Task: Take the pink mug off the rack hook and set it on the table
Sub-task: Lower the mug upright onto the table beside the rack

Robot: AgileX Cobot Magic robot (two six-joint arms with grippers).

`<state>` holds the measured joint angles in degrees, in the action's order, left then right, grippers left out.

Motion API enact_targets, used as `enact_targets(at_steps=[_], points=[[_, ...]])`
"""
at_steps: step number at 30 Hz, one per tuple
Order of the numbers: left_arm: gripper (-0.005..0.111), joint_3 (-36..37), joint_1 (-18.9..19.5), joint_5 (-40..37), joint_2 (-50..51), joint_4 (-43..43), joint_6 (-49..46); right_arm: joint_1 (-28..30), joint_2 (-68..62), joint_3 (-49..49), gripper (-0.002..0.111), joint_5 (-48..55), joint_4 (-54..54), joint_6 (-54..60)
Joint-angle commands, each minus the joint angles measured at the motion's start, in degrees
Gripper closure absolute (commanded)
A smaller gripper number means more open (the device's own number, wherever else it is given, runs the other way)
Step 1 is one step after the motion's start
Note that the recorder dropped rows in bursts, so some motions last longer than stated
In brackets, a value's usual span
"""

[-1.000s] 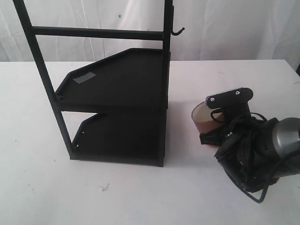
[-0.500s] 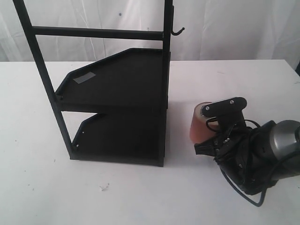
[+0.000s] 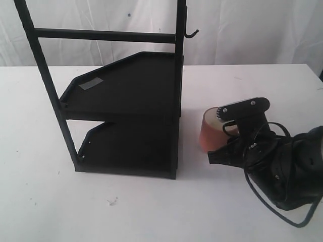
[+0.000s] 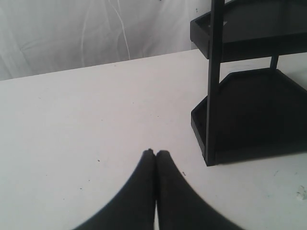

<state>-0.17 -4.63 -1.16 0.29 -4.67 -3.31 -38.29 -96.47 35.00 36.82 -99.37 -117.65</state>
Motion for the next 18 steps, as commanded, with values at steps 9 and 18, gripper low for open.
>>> enact_targets(at_steps=[9,18], points=[[0.107,0.17,0.14,-0.23,-0.29,0.07,0.38,0.04,8.01,-6.41,0.065,-4.0,-0.58,0.52],[0.107,0.17,0.14,-0.23,-0.29,0.07,0.38,0.04,30.86,-8.54,0.067,-21.63,-0.58,5.31]])
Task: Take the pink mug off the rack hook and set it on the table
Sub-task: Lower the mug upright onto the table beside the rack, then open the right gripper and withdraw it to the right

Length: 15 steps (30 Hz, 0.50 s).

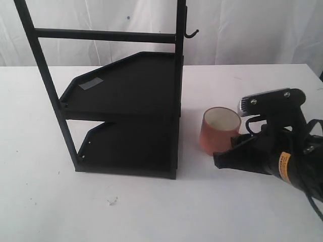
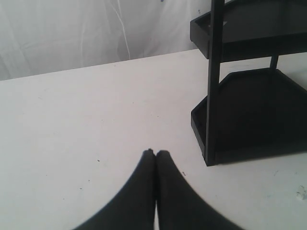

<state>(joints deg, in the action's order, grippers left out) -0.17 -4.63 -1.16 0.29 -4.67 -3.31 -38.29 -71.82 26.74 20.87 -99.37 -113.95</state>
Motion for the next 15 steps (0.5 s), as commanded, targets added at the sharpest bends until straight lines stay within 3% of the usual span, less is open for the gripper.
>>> enact_targets(at_steps=[1,6,11,15], points=[[0.107,0.17,0.14,-0.23,-0.29,0.07,0.38,0.04,8.99,-0.28,0.067,-7.91,-0.58,1.61],[0.107,0.17,0.14,-0.23,-0.29,0.07,0.38,0.04,17.85,-0.28,0.071,-15.25,-0.58,3.9],[0.107,0.17,0.14,-0.23,-0.29,0.07,0.38,0.04,27.43,-0.28,0.106,-20.87,-0.58,6.37],[0.107,0.17,0.14,-0.23,-0.29,0.07,0.38,0.04,33.97,-0.28,0.108,-22.33,-0.58,5.98]])
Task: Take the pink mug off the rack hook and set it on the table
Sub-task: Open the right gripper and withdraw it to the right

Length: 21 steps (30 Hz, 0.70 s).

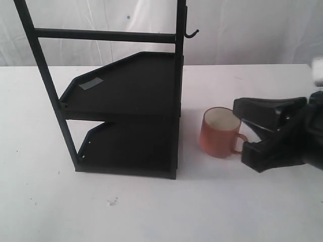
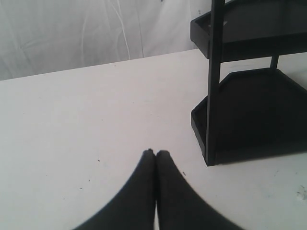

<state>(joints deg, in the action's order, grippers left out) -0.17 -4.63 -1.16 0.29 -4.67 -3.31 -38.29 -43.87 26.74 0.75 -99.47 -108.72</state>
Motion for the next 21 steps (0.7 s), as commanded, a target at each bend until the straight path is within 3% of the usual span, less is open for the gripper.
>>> enact_targets(at_steps=[1,21], points=[[0.107,0.17,0.14,-0.23,-0.29,0.07,0.38,0.04,7.49,-0.28,0.108,-3.06,-0.48,0.63],[0.107,0.17,0.14,-0.23,-0.29,0.07,0.38,0.04,16.44,-0.18,0.108,-6.44,-0.32,0.32]])
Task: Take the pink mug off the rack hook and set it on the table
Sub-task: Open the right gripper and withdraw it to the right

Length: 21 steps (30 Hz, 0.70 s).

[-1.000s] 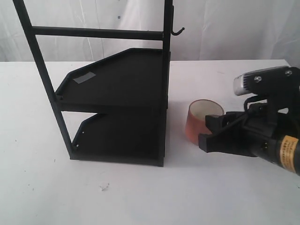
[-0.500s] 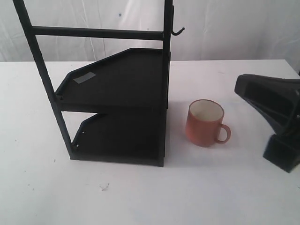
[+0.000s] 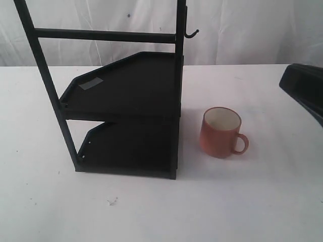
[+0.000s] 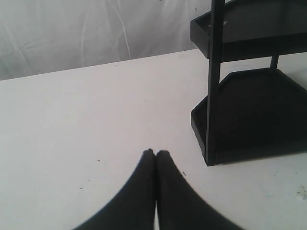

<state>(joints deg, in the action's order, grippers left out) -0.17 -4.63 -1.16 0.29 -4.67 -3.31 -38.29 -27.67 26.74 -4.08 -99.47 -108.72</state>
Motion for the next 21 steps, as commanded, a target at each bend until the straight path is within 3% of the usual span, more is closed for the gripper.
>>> enact_targets(at_steps=[1,6,8,10,11,13,15,18,21], points=[[0.107,0.17,0.14,-0.23,-0.29,0.07,0.38,0.04,0.24,-0.18,0.108,-2.14,1.15,0.13],[0.107,0.17,0.14,-0.23,-0.29,0.07,0.38,0.04,0.24,-0.18,0.108,-6.85,8.34,0.13],[0.107,0.17,0.14,-0.23,-0.29,0.07,0.38,0.04,0.24,-0.54,0.108,-7.17,19.8,3.57],[0.107,0.17,0.14,-0.23,-0.29,0.07,0.38,0.04,0.24,-1.36,0.108,-5.54,42.9,22.54],[0.107,0.17,0.14,-0.23,-0.29,0.07,0.38,0.04,0.24,-1.9,0.108,-5.13,56.42,37.29],[0.107,0.17,0.14,-0.23,-0.29,0.07,0.38,0.04,0.24,-3.04,0.108,-6.74,73.09,61.95],[0.107,0.17,0.14,-0.23,-0.29,0.07,0.38,0.04,0.24,-4.42,0.108,-8.7,79.19,76.51],[0.107,0.17,0.14,-0.23,-0.29,0.07,0.38,0.04,1.74,-6.81,0.108,-7.28,79.47,83.74],[0.107,0.17,0.14,-0.23,-0.29,0.07,0.38,0.04,5.44,-11.58,0.108,-3.95,87.05,88.99]])
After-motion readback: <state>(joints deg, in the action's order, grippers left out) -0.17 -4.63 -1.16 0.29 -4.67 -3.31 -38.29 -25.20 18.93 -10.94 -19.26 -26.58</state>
